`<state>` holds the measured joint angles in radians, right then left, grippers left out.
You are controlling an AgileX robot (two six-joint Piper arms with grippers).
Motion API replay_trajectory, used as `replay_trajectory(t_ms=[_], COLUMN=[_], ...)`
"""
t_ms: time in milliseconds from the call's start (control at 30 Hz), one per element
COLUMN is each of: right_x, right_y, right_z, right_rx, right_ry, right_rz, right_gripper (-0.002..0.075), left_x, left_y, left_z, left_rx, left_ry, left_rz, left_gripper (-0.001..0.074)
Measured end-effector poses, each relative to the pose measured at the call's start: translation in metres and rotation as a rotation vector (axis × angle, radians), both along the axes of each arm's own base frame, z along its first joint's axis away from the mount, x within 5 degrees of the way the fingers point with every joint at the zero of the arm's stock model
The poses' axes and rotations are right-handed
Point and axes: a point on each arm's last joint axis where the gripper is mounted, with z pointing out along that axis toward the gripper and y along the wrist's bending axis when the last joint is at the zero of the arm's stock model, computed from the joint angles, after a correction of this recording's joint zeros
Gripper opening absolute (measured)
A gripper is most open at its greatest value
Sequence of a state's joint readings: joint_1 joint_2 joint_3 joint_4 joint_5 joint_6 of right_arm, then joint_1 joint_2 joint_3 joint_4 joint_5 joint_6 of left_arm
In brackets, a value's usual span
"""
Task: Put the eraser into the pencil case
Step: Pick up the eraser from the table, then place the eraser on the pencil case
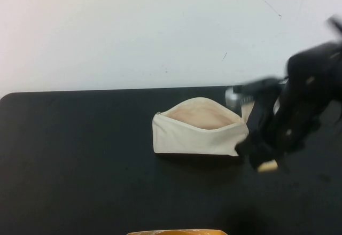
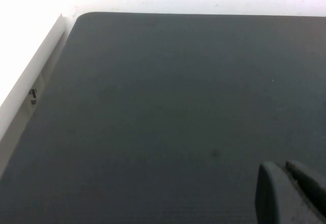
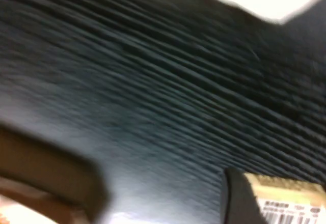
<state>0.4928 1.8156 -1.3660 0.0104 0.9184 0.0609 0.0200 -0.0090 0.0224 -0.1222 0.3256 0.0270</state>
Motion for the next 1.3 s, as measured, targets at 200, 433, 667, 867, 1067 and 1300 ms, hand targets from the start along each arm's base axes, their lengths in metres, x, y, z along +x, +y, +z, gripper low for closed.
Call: replay_trajectory(t_ms=[200,433,667,867,1067,1300], right_x=[-0.012,0.016,0.041,0.046,0.045,0.025], right_y=[0.006,0.024,0.039,0.044,0.044,0.039], right_z=[0.066,0.077,0.030,0.011,0.015,0.059], right_rx=[0.250,0.470,0.490,0.495,0.512,0.568], right_ry=[-0.261,-0.549,-0.536,-0.495,-0.497,-0.533], right_rz=[0.078,0.050,0.044,0.044,0.034,0.082], right_gripper=[0.0311,0.0311,0.0311,0.0368,0.0466,0.0232], left_x=[0.000,0.000,0.000,0.000,0.000,0.000], left_y=[0.000,0.000,0.000,0.000,0.000,0.000], left_z=[0.000,0.000,0.000,0.000,0.000,0.000], left_rx=[0.000,0.000,0.000,0.000,0.000,0.000], left_ry=[0.000,0.000,0.000,0.000,0.000,0.000], left_rz=[0.000,0.000,0.000,0.000,0.000,0.000], left_gripper=[-0.0001,-0.0001,-0.0001,-0.0001,-0.0001,-0.0001])
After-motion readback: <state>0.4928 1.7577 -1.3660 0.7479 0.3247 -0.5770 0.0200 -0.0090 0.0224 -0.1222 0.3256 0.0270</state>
